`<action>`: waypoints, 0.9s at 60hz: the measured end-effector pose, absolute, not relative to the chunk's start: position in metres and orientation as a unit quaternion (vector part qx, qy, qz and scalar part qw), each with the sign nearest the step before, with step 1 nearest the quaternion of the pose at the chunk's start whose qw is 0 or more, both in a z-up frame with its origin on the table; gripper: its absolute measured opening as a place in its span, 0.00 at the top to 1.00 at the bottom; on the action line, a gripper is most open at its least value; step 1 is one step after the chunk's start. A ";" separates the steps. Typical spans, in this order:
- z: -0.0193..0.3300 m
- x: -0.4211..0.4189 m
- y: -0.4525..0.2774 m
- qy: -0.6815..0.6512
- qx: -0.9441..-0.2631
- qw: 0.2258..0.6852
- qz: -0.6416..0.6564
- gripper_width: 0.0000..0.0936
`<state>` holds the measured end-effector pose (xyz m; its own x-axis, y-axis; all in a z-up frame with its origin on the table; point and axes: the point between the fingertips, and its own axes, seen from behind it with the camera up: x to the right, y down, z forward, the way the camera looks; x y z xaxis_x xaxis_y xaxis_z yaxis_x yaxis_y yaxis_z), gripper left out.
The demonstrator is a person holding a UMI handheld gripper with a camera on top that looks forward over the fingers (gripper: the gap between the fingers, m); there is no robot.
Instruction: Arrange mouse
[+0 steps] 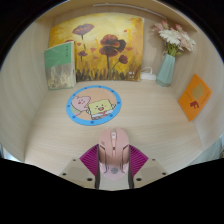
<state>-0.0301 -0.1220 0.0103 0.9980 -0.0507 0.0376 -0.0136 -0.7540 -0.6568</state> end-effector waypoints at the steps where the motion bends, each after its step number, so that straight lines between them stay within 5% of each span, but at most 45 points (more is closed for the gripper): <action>1: 0.018 -0.029 -0.122 0.018 -0.934 0.355 -0.027 0.59; 17: 0.190 -0.011 -0.058 0.031 -0.884 0.466 -0.031 0.59; 27: 0.245 -0.025 0.009 -0.004 -0.859 0.512 -0.034 0.59; 35: 0.216 -0.053 0.060 -0.012 -0.865 0.501 -0.004 0.59; 54: 0.039 -0.092 0.092 -0.013 -0.922 0.384 0.035 0.59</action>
